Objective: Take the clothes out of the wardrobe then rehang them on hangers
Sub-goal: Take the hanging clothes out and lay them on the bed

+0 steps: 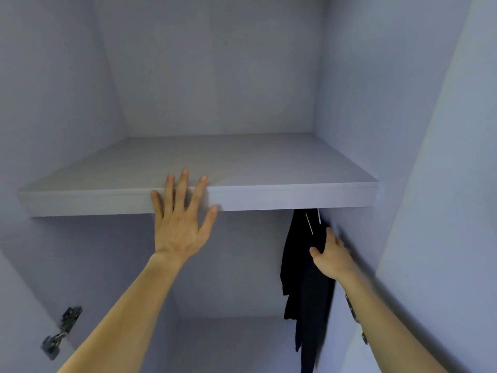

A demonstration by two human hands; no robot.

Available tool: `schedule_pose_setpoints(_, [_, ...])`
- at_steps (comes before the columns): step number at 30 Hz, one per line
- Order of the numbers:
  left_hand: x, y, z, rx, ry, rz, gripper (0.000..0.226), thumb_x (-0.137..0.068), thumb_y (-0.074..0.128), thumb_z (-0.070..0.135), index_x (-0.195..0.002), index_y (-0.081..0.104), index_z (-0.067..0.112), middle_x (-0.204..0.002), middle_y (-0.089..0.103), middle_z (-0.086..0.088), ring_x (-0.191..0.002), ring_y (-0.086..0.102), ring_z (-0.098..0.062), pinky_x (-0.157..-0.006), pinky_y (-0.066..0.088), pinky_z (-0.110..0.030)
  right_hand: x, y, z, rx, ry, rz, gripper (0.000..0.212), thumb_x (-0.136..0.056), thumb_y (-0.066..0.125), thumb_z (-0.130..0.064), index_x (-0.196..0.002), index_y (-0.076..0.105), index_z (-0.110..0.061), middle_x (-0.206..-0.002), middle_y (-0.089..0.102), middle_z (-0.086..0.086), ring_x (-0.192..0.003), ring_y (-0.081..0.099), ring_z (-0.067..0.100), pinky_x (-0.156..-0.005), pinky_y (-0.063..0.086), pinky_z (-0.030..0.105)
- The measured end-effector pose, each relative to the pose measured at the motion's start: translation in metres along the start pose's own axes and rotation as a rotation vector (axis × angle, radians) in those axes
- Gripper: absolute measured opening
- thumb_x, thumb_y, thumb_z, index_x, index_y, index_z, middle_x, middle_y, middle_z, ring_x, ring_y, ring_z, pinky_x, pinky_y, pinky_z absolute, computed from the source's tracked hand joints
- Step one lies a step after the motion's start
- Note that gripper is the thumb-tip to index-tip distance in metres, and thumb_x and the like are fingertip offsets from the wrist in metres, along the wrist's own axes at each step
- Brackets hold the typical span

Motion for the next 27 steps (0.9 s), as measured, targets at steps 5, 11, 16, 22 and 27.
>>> schedule_pose_setpoints(5, [-0.003,0.004,-0.001,-0.009,0.011,0.165,0.07,-0.096,0.033,0.064,-0.158,0.015,0.036,-0.166,0.01,-0.004,-0.154,-0.005,-0.028,-0.12,-0.013,-0.05,-0.043,0.006,0.008,-0.051,0.065,-0.016,0.075,-0.1,0.05,-0.035,-0.158,0.006,-0.013,-0.154,0.036,0.019,-0.135,0.043,0.039,-0.11,0.04,0.049])
schedule_pose_setpoints(11, [-0.005,0.005,0.0,-0.022,0.013,0.21,0.07,-0.097,0.032,0.066,-0.158,0.018,0.035,-0.164,0.015,-0.006,-0.154,0.003,-0.031,-0.121,-0.01,-0.053,-0.067,0.025,0.01,-0.283,0.136,-0.055,0.062,-0.098,0.058,-0.029,-0.153,0.032,-0.014,-0.143,0.051,0.012,-0.124,0.054,0.033,-0.094,0.052,0.043])
schedule_pose_setpoints(16, [-0.007,0.005,-0.001,-0.046,0.014,0.231,0.069,-0.096,0.036,0.064,-0.156,0.022,0.032,-0.162,0.017,-0.006,-0.152,0.008,-0.034,-0.12,-0.006,-0.056,-0.073,0.045,-0.002,-0.758,0.185,-0.14,0.058,-0.088,0.072,-0.017,-0.135,0.05,-0.042,-0.114,0.065,-0.001,-0.095,0.062,0.02,-0.069,0.05,0.032])
schedule_pose_setpoints(22, [-0.007,0.008,-0.001,-0.068,0.027,0.24,0.068,-0.098,0.03,0.067,-0.155,0.022,0.032,-0.161,0.017,-0.007,-0.151,0.009,-0.035,-0.12,-0.005,-0.058,-0.078,0.051,-0.03,-0.838,0.05,-0.305,0.035,-0.088,0.069,-0.002,-0.111,0.068,-0.029,-0.098,0.069,0.002,-0.081,0.065,0.018,-0.074,0.05,0.031])
schedule_pose_setpoints(27, [-0.007,0.011,-0.003,-0.082,0.03,0.235,0.069,-0.098,0.029,0.068,-0.156,0.018,0.033,-0.161,0.016,-0.007,-0.152,0.007,-0.034,-0.12,-0.006,-0.057,-0.07,0.05,-0.051,-0.825,-0.017,-0.253,0.03,-0.087,0.071,-0.003,-0.105,0.066,-0.025,-0.095,0.071,0.0,-0.078,0.068,0.015,-0.07,0.051,0.029])
Point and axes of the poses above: each hand's wrist, its own x-axis away from the middle knuckle, its own y-axis out of the palm, z = x × y, the point moved 8 cm from there along -x, towards the middle knuckle
